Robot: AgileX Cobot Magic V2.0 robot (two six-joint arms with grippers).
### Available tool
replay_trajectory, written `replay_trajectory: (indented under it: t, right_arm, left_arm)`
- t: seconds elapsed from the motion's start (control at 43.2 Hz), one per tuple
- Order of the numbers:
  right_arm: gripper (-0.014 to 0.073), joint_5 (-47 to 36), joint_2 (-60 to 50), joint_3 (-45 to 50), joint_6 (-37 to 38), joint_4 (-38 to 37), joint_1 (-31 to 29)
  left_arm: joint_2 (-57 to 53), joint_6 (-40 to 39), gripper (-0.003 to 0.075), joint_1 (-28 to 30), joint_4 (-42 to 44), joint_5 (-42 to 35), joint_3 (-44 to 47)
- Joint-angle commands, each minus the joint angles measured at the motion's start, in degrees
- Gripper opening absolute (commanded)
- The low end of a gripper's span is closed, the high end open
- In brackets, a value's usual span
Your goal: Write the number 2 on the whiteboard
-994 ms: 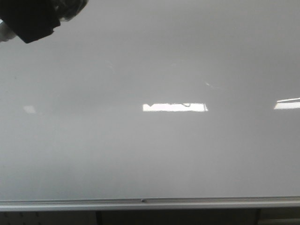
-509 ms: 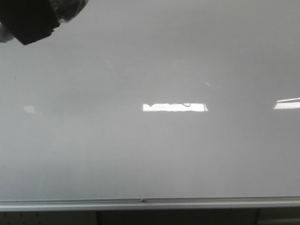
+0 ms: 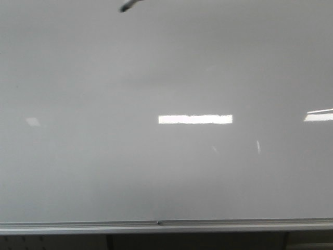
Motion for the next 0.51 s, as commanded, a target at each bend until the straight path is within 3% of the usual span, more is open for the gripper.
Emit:
replay_trajectory:
  t: [0.0, 0.116, 0.254, 0.37, 0.486]
  right_arm:
    - [0.0027, 0.29, -4.17, -1.99, 7.85, -3.38, -4.77]
    - [0.0027, 0.85, -7.63, -0.4, 15.94, -5.42, -12.97]
    - [0.0027, -4.06, -12.03, 6.24, 19.48, -4.8, -21.41]
    - [0.0027, -10.87, -15.48, 14.42, 19.97, -4.16, -25.26]
    - [0.0027, -19.0, -17.48, 23.13, 19.97, -2.04, -26.45]
  left_arm:
    - [-3.82, -7.65, 0.043, -0.31, 4.23, -7.21, 2.57]
    - [-6.6, -22.24, 0.043, -0.31, 12.25, -8.75, 6.14]
    - [-9.1, -36.5, 0.043, -0.31, 18.23, -8.75, 8.22]
    - [-10.88, -43.21, 0.0429, -0.31, 20.88, -8.75, 9.44]
    - [-12.2, -44.58, 0.0429, -0.31, 23.74, -8.84, 11.12]
